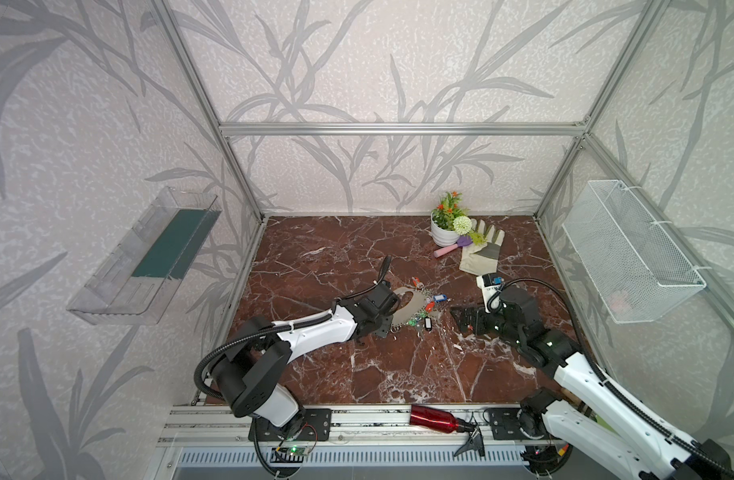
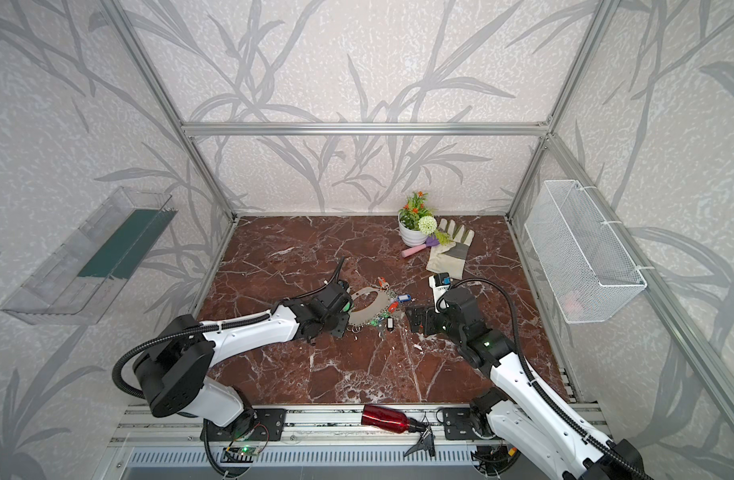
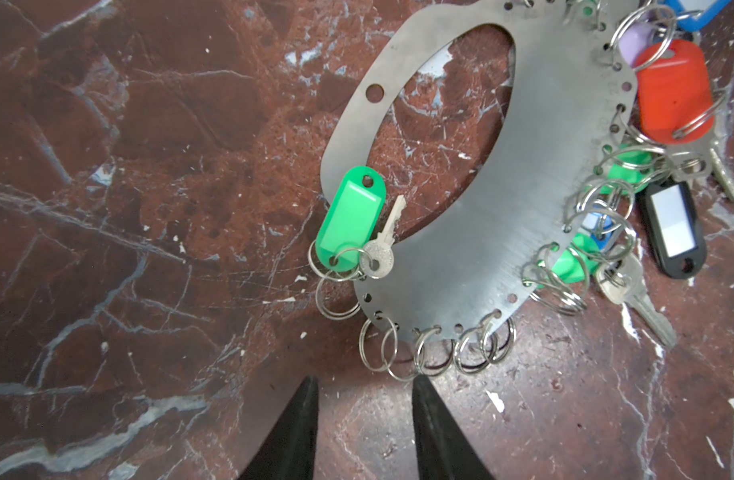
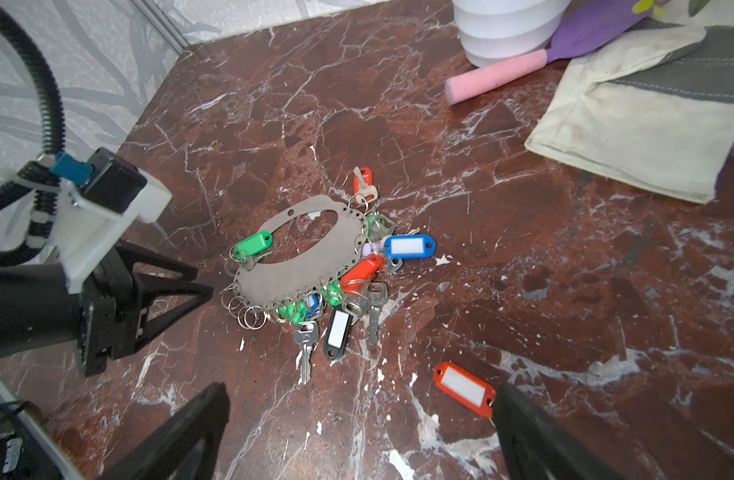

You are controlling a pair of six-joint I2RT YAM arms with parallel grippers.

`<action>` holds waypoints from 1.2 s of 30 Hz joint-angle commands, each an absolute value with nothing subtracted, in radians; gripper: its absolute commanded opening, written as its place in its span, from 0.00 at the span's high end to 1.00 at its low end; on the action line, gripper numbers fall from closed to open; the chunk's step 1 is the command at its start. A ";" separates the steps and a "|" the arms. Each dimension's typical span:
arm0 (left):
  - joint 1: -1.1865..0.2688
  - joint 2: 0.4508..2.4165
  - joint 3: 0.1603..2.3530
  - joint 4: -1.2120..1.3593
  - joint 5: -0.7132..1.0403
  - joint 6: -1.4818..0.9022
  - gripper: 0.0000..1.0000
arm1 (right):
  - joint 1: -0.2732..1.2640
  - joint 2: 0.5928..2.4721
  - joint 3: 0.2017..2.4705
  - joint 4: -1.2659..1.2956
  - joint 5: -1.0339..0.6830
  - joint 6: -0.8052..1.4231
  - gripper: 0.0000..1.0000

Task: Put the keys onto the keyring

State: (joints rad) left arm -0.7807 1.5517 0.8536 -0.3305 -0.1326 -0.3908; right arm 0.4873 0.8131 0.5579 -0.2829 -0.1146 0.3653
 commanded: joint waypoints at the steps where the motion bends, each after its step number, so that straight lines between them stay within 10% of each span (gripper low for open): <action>1: -0.780 1.580 0.893 -0.370 -0.129 -0.380 0.61 | 0.500 0.770 0.548 -0.361 -0.150 0.362 0.01; 36: -0.783 1.720 1.038 -0.479 -0.166 -0.360 0.76 | 0.500 0.716 0.494 -0.351 -0.153 0.388 0.00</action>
State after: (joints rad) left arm -0.7807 1.7164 1.0111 -0.4576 -0.1410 -0.3588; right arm 0.4938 0.7288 0.5018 -0.3622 -0.1581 0.3847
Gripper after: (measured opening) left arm 0.248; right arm 0.994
